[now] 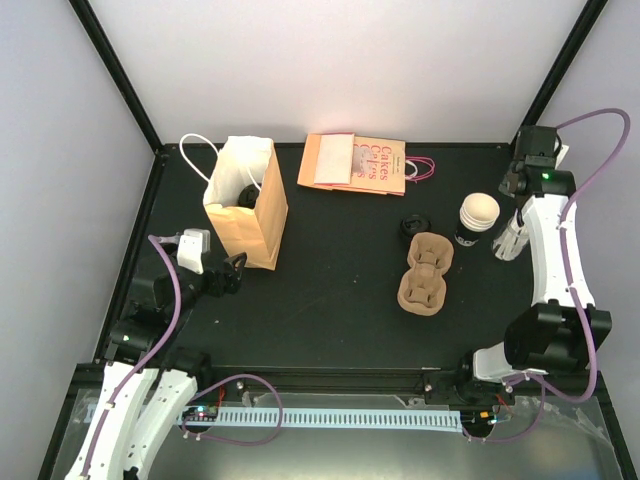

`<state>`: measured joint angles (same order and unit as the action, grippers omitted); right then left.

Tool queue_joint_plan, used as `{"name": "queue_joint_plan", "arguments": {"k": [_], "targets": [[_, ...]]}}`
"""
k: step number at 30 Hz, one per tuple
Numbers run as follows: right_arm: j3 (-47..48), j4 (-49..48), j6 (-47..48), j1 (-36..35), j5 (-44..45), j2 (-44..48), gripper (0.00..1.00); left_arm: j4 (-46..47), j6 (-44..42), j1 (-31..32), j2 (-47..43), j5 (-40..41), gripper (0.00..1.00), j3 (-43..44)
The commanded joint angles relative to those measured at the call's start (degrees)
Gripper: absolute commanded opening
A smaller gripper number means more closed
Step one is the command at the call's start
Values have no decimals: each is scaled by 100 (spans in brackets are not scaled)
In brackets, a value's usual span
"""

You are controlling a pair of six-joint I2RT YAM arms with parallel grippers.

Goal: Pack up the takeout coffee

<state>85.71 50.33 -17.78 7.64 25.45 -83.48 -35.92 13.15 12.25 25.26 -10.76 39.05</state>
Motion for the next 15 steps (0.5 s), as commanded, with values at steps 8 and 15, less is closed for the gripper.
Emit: {"name": "queue_joint_plan", "arguments": {"k": [8, 15], "targets": [[252, 170, 35, -66, 156, 359, 1, 95, 34, 32, -18, -84, 99, 50], [675, 446, 33, -123, 136, 536, 1, 101, 36, 32, -11, -84, 99, 50]]}}
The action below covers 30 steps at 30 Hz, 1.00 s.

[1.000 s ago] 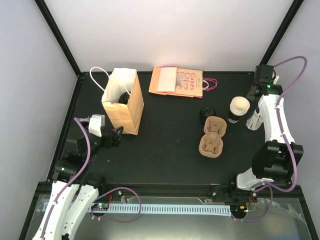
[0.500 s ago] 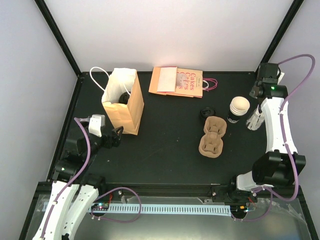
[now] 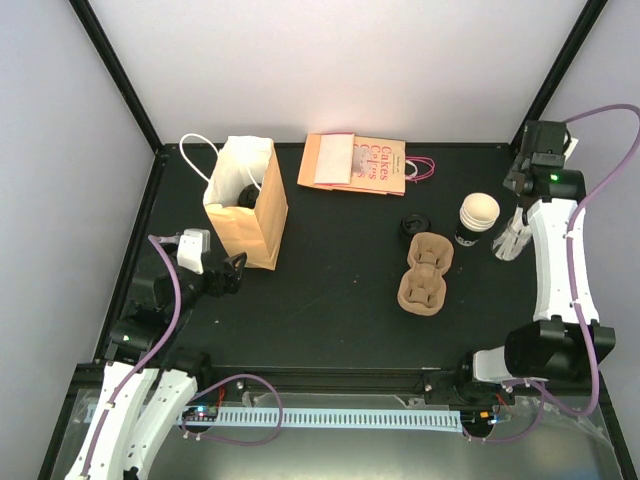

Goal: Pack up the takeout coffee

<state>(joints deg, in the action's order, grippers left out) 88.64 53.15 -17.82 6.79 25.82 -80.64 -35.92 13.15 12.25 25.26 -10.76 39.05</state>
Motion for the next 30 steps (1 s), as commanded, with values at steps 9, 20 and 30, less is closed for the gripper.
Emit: {"name": "queue_joint_plan", "arguments": {"k": [9, 20, 30], "targets": [[1104, 610, 49, -74, -10, 446, 1, 108, 22, 32, -10, -101, 99, 50], [2355, 1085, 117, -95, -1241, 781, 1, 109, 27, 31, -4, -110, 99, 48], [2264, 515, 45, -396, -4289, 1014, 1, 111, 24, 32, -10, -92, 99, 50]]}}
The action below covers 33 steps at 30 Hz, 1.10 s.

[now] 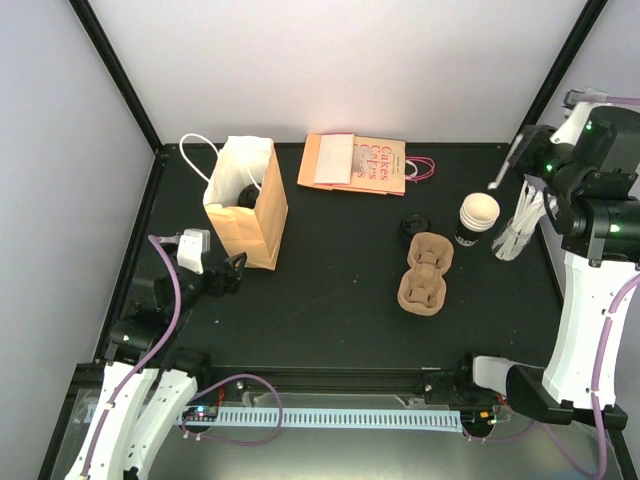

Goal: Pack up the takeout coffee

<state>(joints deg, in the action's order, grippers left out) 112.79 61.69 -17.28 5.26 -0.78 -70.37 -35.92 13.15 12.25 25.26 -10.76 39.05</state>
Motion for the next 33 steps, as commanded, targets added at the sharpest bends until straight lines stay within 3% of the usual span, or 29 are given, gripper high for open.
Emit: {"name": "queue_joint_plan", "arguments": {"k": [1, 6, 10, 20, 27, 33], "targets": [[-209, -461, -28, -373, -1868, -6, 1, 103, 24, 32, -6, -85, 99, 48], [-563, -1134, -91, -1098, -2642, 15, 1, 87, 47, 32, -13, -46, 99, 50], [-570, -1460, 9, -1944, -2747, -159, 1, 85, 48, 32, -11, -21, 99, 46], [10, -2108, 121, -3477, -3113, -931, 1, 83, 61, 32, -3, -4, 99, 51], [988, -2059, 602, -4541, -2953, -1757, 1, 81, 65, 32, -13, 18, 99, 50], [1260, -2545, 672, -4985, -2780, -2159, 1, 76, 65, 32, -48, 33, 99, 50]]}}
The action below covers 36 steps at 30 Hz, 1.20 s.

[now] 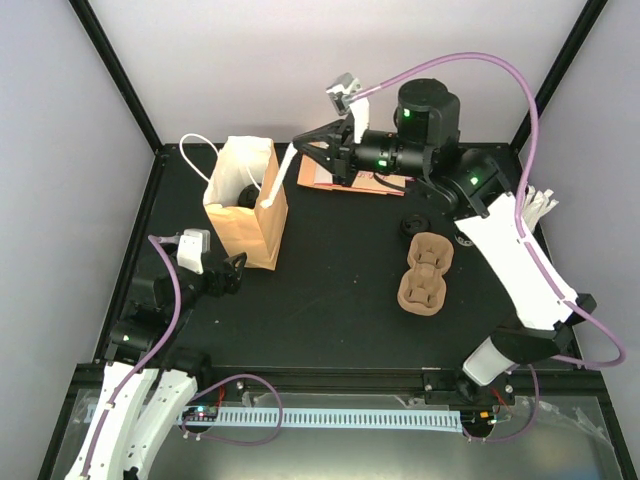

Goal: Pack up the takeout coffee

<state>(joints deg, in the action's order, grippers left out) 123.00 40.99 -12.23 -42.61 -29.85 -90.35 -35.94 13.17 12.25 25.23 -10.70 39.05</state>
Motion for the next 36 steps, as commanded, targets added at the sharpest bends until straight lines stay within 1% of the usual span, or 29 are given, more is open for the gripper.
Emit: {"name": "queue_joint_plan", "arguments": {"k": [1, 6, 10, 14, 24, 26, 27, 28, 29, 30, 31, 36], "targets": [[300, -543, 173, -262, 150, -228, 1, 73, 63, 34, -45, 32, 99, 50], [531, -1018, 194, -505, 159, -617, 1, 78, 63, 32, -62, 33, 99, 50], [663, -1369, 194, -609, 373, -950, 1, 83, 56, 32, -81, 33, 99, 44], [855, -1482, 362, -676, 863, -1279, 1, 85, 68, 32, -100, 33, 99, 42], [850, -1541, 876, -836, 1992, -1933, 2, 90, 63, 32, -79, 7, 99, 42], [860, -1488, 971, -869, 2067, -2044, 12, 91, 63, 32, -73, 6, 99, 42], [893, -1436, 1022, -875, 2047, -2096, 35, 90, 63, 32, -67, 11, 99, 40], [973, -1341, 1065, -870, 1997, -2144, 54, 89, 63, 36, -67, 19, 99, 41], [1067, -1215, 1094, -873, 1966, -2178, 67, 87, 68, 32, -64, 28, 99, 42], [1128, -1092, 1113, -875, 1962, -2183, 74, 84, 71, 32, -60, 37, 99, 43], [1121, -1005, 1128, -873, 1991, -2131, 77, 86, 72, 32, -51, 40, 99, 49], [366, -980, 1213, -864, 2081, -1408, 84, 66, 81, 32, 12, 58, 99, 54]]}}
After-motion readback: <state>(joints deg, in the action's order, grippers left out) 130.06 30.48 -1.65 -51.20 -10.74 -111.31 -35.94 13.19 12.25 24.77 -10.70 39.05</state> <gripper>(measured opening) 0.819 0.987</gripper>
